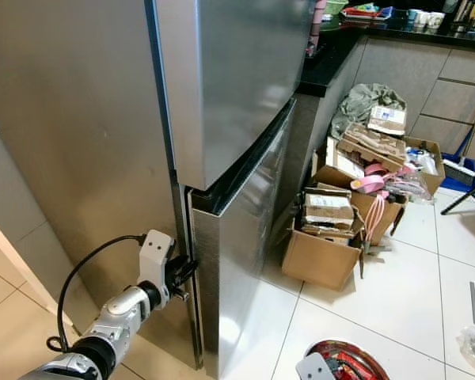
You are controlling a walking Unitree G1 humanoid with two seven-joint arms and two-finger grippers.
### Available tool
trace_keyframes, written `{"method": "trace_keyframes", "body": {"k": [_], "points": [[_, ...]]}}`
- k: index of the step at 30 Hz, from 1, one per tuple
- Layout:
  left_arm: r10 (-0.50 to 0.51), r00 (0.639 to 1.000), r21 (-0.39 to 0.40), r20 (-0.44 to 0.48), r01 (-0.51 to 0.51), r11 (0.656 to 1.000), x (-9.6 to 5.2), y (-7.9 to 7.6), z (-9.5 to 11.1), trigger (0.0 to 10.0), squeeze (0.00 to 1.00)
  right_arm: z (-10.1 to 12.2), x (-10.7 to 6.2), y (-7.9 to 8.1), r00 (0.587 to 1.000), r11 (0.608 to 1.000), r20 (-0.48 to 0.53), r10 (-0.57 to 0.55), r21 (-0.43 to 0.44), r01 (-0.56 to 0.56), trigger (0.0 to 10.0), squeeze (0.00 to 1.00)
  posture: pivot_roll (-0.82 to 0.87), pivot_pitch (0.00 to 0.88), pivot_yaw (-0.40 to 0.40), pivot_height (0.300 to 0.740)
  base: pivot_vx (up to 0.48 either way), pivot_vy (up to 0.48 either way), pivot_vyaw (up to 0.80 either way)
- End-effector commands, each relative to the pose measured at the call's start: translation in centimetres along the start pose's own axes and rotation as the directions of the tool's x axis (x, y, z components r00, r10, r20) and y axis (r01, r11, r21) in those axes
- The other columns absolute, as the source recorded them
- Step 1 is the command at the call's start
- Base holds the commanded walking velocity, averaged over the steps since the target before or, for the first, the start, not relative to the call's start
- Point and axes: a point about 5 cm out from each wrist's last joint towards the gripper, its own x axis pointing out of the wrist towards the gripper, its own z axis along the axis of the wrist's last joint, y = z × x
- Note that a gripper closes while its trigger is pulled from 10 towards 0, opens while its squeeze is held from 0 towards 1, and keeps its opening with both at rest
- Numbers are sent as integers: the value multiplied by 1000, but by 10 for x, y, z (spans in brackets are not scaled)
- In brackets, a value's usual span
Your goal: Restocking fridge
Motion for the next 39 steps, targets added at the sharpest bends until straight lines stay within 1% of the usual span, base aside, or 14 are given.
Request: {"method": "trace_keyframes", "body": {"k": [1, 6, 11, 15, 23, 26, 29, 31, 33, 34, 35, 37, 38, 39], "points": [[-48, 999, -16, -17, 48, 999, 4, -11, -3, 10000, 1000, -7, -3, 1, 1000, 1000, -12, -13, 19, 14, 10000, 0, -162, 187, 30, 740, 0, 0, 0], [-265, 963, -53, -52, 262, 964, 7, -34, -10, 10000, 1000, -8, -3, 1, 1000, 1000, -15, -12, 21, 13, 10000, 0, -157, 182, 31, 740, 0, 0, 0], [-632, 772, -199, -61, 612, 766, 2, -73, -21, 10000, 1000, -7, -2, 2, 1000, 1000, -15, -11, 23, 11, 10000, 0, -159, 177, 31, 740, 0, 0, 0], [-706, 708, -262, -15, 678, 686, 0, -82, -21, 10000, 1000, -6, -2, 2, 1000, 1000, -15, -10, 23, 10, 10000, 0, -160, 176, 30, 740, 0, 0, 0], [-757, 653, -323, 14, 719, 615, -9, -78, -24, 10000, 1000, -10, -3, 5, 999, 1000, -33, 11, 12, -11, 10000, 0, -159, 169, 29, 740, 0, 0, 0], [-756, 654, -328, 10, 717, 615, -13, -75, -27, 10000, 1000, -11, -3, 5, 999, 1000, -37, 12, 11, -11, 10000, 0, -158, 167, 31, 740, 0, 0, 0], [-713, 701, -336, -3, 671, 661, -19, -65, -32, 10000, 1000, -13, -4, 7, 999, 1000, -39, 13, 13, -13, 10000, 0, -158, 167, 31, 740, 0, 0, 0], [-603, 796, -305, -46, 564, 767, -21, -53, -39, 10000, 1000, -13, -3, 9, 999, 1000, -38, 17, 14, -17, 10000, 0, -154, 159, 37, 740, 0, 0, 0], [-551, 832, -297, -69, 510, 808, -22, -47, -42, 10000, 1000, -12, -3, 10, 999, 1000, -37, 19, 15, -19, 10000, 0, -154, 159, 37, 740, 0, 0, 0], [-304, 930, -188, -205, 268, 945, -28, -25, -56, 10000, 1000, -10, -2, 13, 999, 999, -28, 31, 13, -30, 10000, 0, -149, 151, 36, 740, 0, 0, 0], [-304, 930, -188, -205, 268, 945, -28, -25, -56, 10000, 1000, -10, -2, 13, 999, 999, -28, 31, 13, -30, 10000, 0, -149, 151, 36, 740, 0, 0, 0], [-116, 955, -103, -274, 91, 990, -37, -6, -66, 10000, 1000, -8, 0, 16, 999, 999, -18, 43, 10, -43, 10000, 0, -150, 147, 37, 740, 0, 0, 0], [-72, 956, -102, -284, 45, 994, -42, -1, -69, 10000, 953, -7, 0, 17, 999, 999, -13, 50, 8, -50, 10000, 0, -150, 145, 38, 740, 0, 0, 0], [-35, 957, -120, -288, 0, 993, -49, 5, -74, 10000, 357, -5, 1, 18, 998, 998, -6, 61, 1, -61, 10000, 0, -149, 142, 38, 740, 0, 0, 0]]}}
